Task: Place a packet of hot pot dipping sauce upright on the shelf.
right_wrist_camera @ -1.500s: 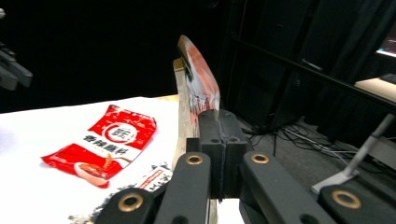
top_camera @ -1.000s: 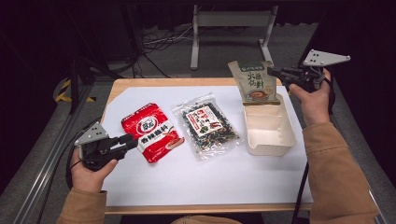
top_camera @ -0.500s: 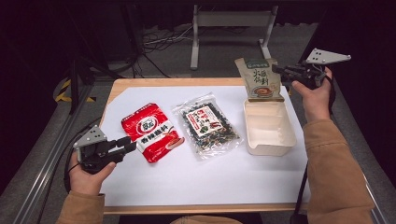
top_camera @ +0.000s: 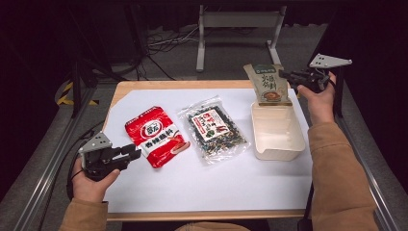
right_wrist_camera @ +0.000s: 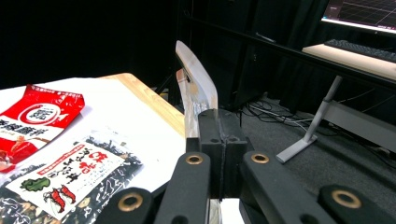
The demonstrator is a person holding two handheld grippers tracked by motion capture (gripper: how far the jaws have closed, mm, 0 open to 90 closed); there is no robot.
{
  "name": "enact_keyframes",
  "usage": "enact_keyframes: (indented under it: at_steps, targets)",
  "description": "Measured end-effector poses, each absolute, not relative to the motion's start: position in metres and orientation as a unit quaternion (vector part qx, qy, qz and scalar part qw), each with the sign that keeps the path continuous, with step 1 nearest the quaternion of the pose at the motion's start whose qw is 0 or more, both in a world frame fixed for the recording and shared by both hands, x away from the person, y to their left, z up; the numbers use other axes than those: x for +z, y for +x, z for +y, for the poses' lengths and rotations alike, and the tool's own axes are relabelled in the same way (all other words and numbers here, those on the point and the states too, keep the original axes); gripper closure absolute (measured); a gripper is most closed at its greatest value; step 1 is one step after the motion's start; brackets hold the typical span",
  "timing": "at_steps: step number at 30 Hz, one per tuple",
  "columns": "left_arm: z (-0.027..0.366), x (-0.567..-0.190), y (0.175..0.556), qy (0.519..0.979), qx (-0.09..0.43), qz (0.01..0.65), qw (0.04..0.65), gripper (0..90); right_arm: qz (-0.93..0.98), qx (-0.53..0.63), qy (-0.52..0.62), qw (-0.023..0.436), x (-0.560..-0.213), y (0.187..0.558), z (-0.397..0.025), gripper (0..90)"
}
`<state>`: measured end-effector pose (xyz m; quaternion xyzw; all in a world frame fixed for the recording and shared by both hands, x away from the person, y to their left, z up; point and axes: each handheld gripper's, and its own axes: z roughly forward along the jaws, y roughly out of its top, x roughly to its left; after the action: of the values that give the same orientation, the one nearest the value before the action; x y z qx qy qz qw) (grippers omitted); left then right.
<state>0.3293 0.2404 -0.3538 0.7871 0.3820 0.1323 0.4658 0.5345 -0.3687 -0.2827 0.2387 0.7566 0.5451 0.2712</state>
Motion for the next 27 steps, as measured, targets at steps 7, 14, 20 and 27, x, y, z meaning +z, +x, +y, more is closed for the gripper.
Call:
enact_keyframes:
  at_steps: [7, 14, 20, 27]
  targets:
    - [0.239, -0.355, 0.33, 0.789, 0.128, 0.383, 0.463, 65.8, 0.765, 0.537, 0.237, 0.264, -0.291, 0.54, -0.363, 90.0]
    - [0.239, -0.357, 0.332, 0.789, 0.128, 0.385, 0.461, 64.9, 0.771, 0.535, 0.234, 0.252, -0.299, 0.543, -0.357, 90.0]
    - [0.236, -0.358, 0.335, 0.792, 0.121, 0.381, 0.461, 64.7, 0.774, 0.533, 0.238, 0.244, -0.304, 0.541, -0.358, 90.0]
    - [0.232, -0.358, 0.338, 0.796, 0.117, 0.375, 0.461, 64.3, 0.773, 0.533, 0.245, 0.241, -0.311, 0.536, -0.364, 90.0]
